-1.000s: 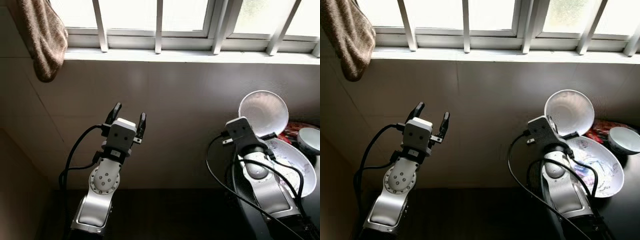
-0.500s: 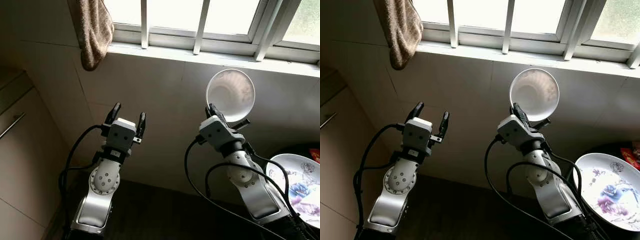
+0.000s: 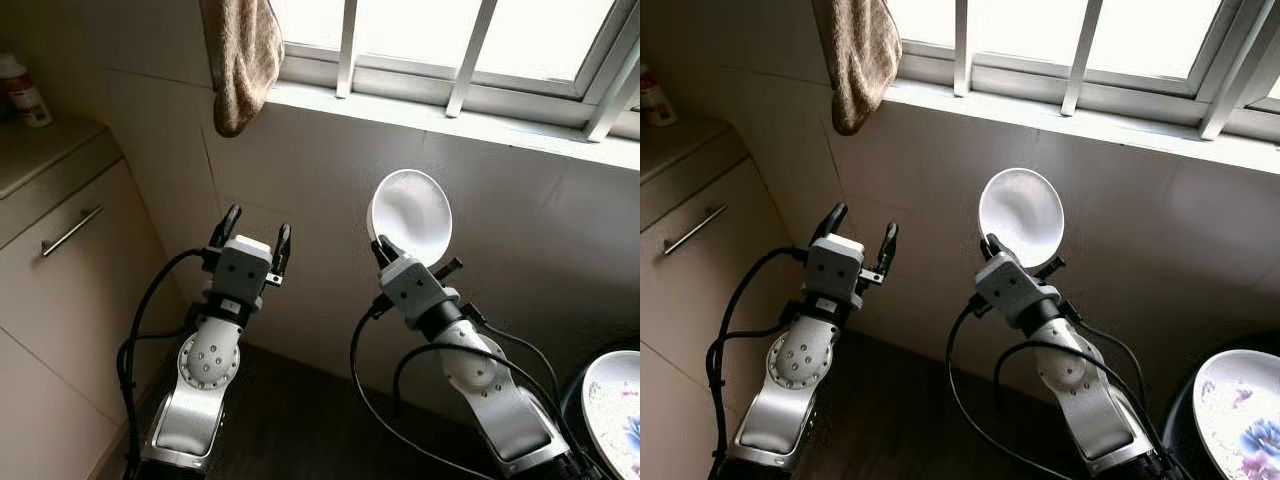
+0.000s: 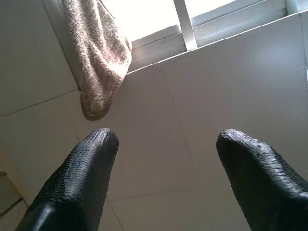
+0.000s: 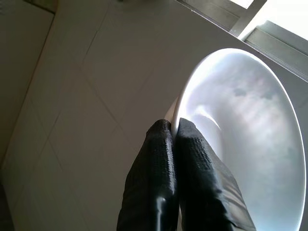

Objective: Kitchen organization

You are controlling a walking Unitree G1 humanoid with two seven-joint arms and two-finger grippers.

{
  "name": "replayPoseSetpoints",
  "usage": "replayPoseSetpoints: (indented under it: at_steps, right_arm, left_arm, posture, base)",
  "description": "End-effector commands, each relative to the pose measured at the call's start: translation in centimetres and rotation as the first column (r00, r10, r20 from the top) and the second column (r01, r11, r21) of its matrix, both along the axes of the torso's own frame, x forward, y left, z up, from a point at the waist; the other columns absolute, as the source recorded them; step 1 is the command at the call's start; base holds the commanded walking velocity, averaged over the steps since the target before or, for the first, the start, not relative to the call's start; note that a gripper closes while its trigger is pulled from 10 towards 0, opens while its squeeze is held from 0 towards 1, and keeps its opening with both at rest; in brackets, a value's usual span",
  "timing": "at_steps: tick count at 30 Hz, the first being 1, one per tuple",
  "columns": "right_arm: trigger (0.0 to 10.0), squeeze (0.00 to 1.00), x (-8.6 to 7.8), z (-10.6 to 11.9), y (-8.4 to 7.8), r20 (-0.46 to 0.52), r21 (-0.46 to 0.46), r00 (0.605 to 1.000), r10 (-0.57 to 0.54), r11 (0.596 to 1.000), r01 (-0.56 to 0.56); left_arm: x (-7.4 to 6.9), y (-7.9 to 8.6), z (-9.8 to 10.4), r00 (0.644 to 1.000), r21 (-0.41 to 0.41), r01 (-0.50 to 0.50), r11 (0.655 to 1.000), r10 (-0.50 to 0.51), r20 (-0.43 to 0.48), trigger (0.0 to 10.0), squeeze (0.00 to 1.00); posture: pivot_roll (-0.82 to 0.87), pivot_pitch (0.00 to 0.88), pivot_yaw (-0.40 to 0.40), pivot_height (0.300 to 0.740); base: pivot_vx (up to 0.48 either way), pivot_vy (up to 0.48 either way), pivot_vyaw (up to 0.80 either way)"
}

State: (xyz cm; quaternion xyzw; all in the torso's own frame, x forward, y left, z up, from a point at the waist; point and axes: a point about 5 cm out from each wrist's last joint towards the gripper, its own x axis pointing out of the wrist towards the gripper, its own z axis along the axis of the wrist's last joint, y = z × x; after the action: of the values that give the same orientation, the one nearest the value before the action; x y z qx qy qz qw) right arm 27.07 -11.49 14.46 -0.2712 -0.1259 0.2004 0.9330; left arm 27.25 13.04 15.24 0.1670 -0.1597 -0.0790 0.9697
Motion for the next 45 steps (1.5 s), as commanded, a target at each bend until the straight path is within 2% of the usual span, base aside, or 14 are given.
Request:
replayPoseSetpoints:
  at_steps: [1, 6, 11, 15, 17, 18, 21, 37, 41, 45]
  right_arm:
    - [0.0, 0.00, -0.2, 1.0, -0.7, 0.020, 0.025, 1.000, -0.009, 1.000, 0.009]
    - [0.0, 0.00, -1.2, 1.4, -1.5, 0.007, 0.064, 0.998, -0.056, 0.996, 0.055]
    - [0.0, 0.00, -2.6, 1.5, -1.8, -0.045, 0.178, 0.982, -0.182, 0.966, 0.187]
    - [0.0, 0.00, -2.9, 1.3, -1.7, -0.019, 0.143, 0.982, -0.189, 0.971, 0.190]
    - [0.0, 0.00, -2.7, 1.6, -1.7, 0.025, 0.068, 0.987, -0.161, 0.985, 0.159]
    - [0.0, 0.00, -2.7, 1.6, -1.7, 0.025, 0.068, 0.987, -0.161, 0.985, 0.159]
    - [0.0, 0.00, -2.7, 1.6, -0.8, 0.040, 0.045, 0.991, -0.130, 0.991, 0.128]
    - [0.0, 0.00, -2.3, 1.7, -0.4, 0.058, 0.035, 0.992, -0.110, 0.994, 0.108]
    - [0.0, 0.00, -2.1, 1.9, -0.4, 0.056, 0.062, 0.993, -0.108, 0.993, 0.104]
    - [0.0, 0.00, -1.9, 2.2, -0.5, 0.050, 0.100, 0.992, -0.117, 0.989, 0.111]
  left_arm:
    - [0.0, 0.0, -0.1, 1.000, 0.003, -0.002, 1.000, 0.002, -0.007, 10.0, 0.00]
    - [-0.2, 0.1, -0.1, 1.000, 0.015, 0.001, 1.000, -0.001, -0.006, 10.0, 0.00]
    - [-0.9, 0.6, -0.4, 1.000, 0.039, 0.004, 0.999, -0.003, -0.018, 10.0, 0.00]
    - [-1.9, 1.0, -0.7, 0.999, 0.074, 0.030, 0.997, -0.027, -0.043, 10.0, 0.00]
    - [-2.7, 1.0, -0.9, 0.997, 0.077, 0.043, 0.996, -0.038, -0.065, 10.0, 0.00]
    - [-2.7, 1.0, -0.9, 0.997, 0.077, 0.043, 0.996, -0.038, -0.065, 10.0, 0.00]
    - [-3.3, 0.6, -1.0, 0.996, 0.083, 0.062, 0.995, -0.056, -0.073, 10.0, 0.00]
    - [-2.3, 0.8, 0.2, 0.999, 0.060, 0.030, 0.998, -0.028, -0.038, 10.0, 0.00]
    - [-2.1, 1.0, 0.4, 1.000, 0.051, 0.016, 0.999, -0.015, -0.027, 10.0, 0.00]
    - [-2.0, 1.0, 0.6, 1.000, 0.037, 0.018, 0.999, -0.018, -0.021, 10.0, 0.00]
  posture:
    - [0.03, 0.000, -0.059, 0.740]
    - [0.03, 0.000, -0.062, 0.740]
    - [0.03, 0.000, -0.072, 0.740]
    - [0.04, 0.000, -0.067, 0.740]
    - [0.05, 0.000, -0.068, 0.740]
    - [0.05, 0.000, -0.068, 0.740]
    - [0.06, 0.000, -0.069, 0.740]
    - [0.07, 0.000, -0.061, 0.740]
    - [0.07, 0.000, -0.064, 0.740]
    - [0.07, 0.000, -0.064, 0.740]
  base:
    - [0.000, 0.000, 0.80]
    - [0.000, 0.000, 0.80]
    - [0.000, 0.000, 0.80]
    - [0.000, 0.000, 0.80]
    - [0.000, 0.000, 0.80]
    - [0.000, 0.000, 0.80]
    - [0.000, 0.000, 0.80]
    - [0.000, 0.000, 0.80]
    - [0.000, 0.000, 0.80]
    - [0.000, 0.000, 0.00]
